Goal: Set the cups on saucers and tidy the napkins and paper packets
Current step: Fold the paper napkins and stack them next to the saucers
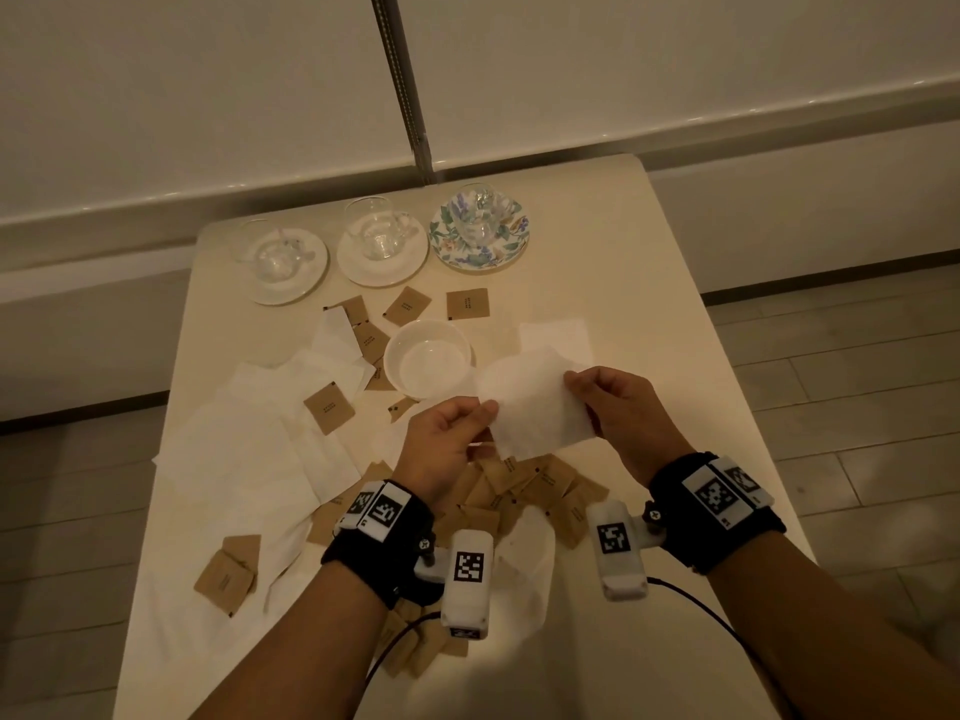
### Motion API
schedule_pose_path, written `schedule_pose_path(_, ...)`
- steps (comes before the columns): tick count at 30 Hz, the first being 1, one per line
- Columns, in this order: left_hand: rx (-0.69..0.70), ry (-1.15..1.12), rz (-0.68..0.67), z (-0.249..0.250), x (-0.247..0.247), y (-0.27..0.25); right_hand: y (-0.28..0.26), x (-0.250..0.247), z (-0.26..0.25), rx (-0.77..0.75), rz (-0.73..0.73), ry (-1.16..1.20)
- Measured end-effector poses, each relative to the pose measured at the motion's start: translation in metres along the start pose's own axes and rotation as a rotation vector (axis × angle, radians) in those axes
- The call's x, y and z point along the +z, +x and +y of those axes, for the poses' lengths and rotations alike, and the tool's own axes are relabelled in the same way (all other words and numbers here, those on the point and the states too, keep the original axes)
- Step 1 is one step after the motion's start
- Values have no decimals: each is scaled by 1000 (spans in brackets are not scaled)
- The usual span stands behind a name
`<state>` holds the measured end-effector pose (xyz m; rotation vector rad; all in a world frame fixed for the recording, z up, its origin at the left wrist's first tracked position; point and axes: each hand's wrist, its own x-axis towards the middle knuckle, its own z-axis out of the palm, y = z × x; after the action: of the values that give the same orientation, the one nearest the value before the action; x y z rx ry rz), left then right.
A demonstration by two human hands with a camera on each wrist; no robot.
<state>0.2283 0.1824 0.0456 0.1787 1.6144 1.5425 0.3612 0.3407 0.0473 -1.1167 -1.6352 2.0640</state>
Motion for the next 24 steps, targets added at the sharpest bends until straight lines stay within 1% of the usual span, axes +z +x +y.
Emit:
schedule_pose_path(4, 9, -33, 0, 4, -7, 0, -2, 4, 4, 37, -46, 70)
schedule_pose_path(6, 16, -47, -18, 7, -11, -1, -5, 6, 5, 67, -97, 82)
schedule_pose_path(8, 13, -50, -32, 7, -14, -3, -7, 11, 8, 69, -152, 35)
schedule_pose_path(10, 8, -63, -20, 5, -18, -3, -8, 15, 11, 45, -172, -23)
schedule_pose_path(16, -41, -22, 66, -5, -33, -7, -7, 14, 17, 63, -126, -14)
schedule_pose_path(18, -61, -14, 91, -10, -41, -8, -6, 12, 19, 72, -112, -44)
schedule_pose_path(22, -120, 47, 162, -17, -53, -9, -1, 4, 23, 75, 8, -72)
schedule_pose_path(24, -139, 80, 186, -19, -57, -10, 0, 4, 24, 107, 13, -86)
